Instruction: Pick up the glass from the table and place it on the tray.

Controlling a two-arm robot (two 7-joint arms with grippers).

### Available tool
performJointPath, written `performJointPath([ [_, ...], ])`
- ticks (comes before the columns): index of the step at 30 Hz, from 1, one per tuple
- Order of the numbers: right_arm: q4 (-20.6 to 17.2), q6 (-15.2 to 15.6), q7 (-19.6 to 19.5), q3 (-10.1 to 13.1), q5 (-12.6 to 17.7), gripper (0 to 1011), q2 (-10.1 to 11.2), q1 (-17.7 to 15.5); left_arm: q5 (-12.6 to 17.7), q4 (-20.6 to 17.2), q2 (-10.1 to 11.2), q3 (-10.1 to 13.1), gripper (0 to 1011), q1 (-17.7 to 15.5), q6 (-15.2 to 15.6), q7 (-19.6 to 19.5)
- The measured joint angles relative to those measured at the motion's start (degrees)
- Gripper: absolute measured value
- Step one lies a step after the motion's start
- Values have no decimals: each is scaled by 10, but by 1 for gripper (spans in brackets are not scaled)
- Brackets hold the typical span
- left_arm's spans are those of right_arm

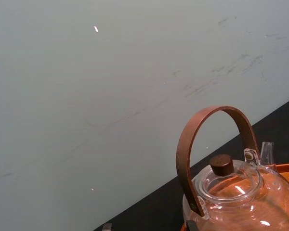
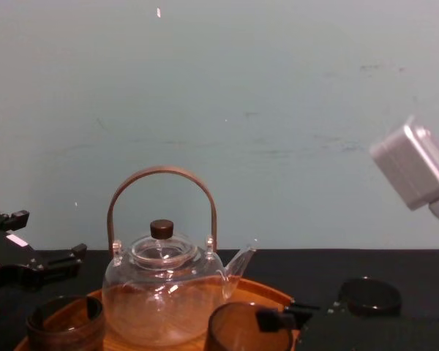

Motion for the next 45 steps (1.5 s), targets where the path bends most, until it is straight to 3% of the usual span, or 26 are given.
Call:
performJointPath([
  [24,46,-12,8,-16,1,904,-13,8,0,0,0,0,1001,0,0,0],
  [45,49,-10,7,-18,-4,905,-13,9,0,0,0,0,1001,0,0,0],
])
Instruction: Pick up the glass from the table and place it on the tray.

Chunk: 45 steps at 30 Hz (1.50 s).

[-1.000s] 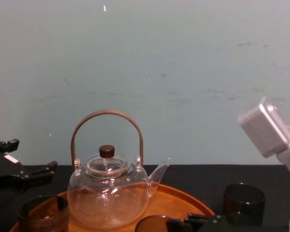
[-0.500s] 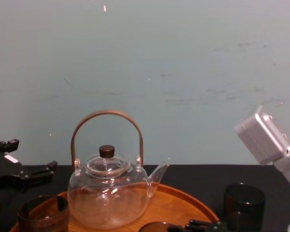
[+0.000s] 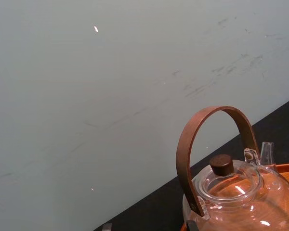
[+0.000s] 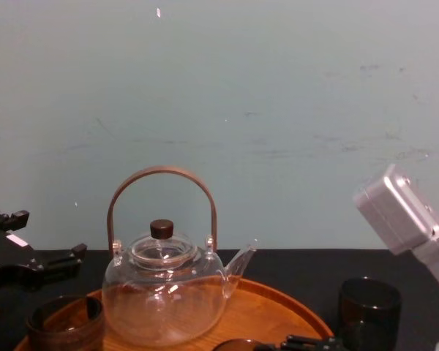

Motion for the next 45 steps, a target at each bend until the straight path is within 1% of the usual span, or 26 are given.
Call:
performJointPath([
  [3,0,0,0,0,0,905,0,0,0,0,0,0,1001,0,0,0],
  [5,0,0,0,0,1,929,0,0,0,0,0,0,1001,0,0,0],
  [6,0,0,0,0,1,972,0,0,0,0,0,0,1001,0,0,0],
  [8,0,0,0,0,1,999,0,0,0,0,0,0,1001,0,0,0],
  [31,-1,1,1,1,3,1002,1,0,0,0,0,0,1001,0,0,0],
  [33,-3,0,5,3,6,1002,5,-2,0,0,0,0,1001,0,0,0],
  [36,-14,-2,11,10,14,1002,20,-11,0,0,0,0,1001,0,0,0],
  [39,-22,-3,12,15,19,1002,30,-18,0,0,0,0,1001,0,0,0],
  [40,-30,-3,13,19,23,1002,39,-25,0,0,0,0,1001,0,0,0],
  [42,-36,-4,14,23,26,1002,46,-30,0,0,0,0,1002,0,0,0],
  [45,-53,-7,11,35,35,1002,65,-49,0,0,0,0,1001,0,0,0],
])
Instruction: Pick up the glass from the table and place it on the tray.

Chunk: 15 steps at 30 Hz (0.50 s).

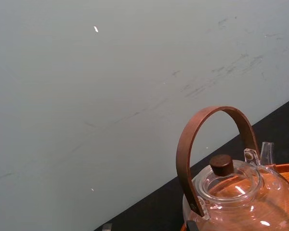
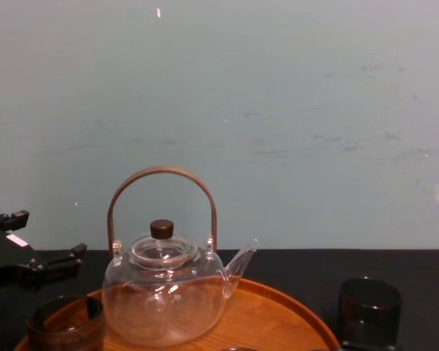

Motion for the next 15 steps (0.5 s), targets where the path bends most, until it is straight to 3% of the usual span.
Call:
performJointPath([
  [11,-40,-21,-11,46,30,1002,50,-55,0,0,0,0,1001,0,0,0],
  [15,-51,-33,-24,73,42,1002,66,-78,0,0,0,0,1001,0,0,0],
])
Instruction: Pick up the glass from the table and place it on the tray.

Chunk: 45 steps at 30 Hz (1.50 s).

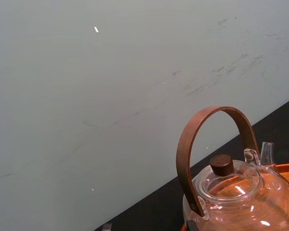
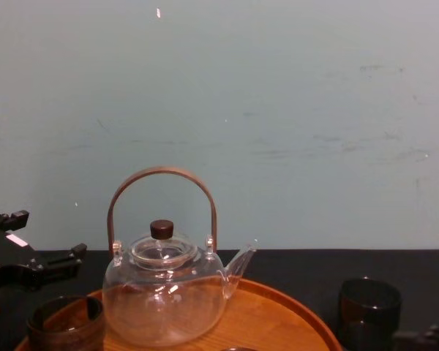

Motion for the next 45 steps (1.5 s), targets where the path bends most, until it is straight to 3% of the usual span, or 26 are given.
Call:
performJointPath([
  [7,2,-1,-49,44,10,1002,-5,-21,0,0,0,0,1001,0,0,0],
  [15,29,46,-118,74,3,1002,-43,-9,0,0,0,0,1001,0,0,0],
  [24,60,86,-150,78,-18,1002,-75,19,0,0,0,0,1001,0,0,0],
  [45,133,118,-127,53,-70,1002,-129,98,0,0,0,0,1001,0,0,0],
])
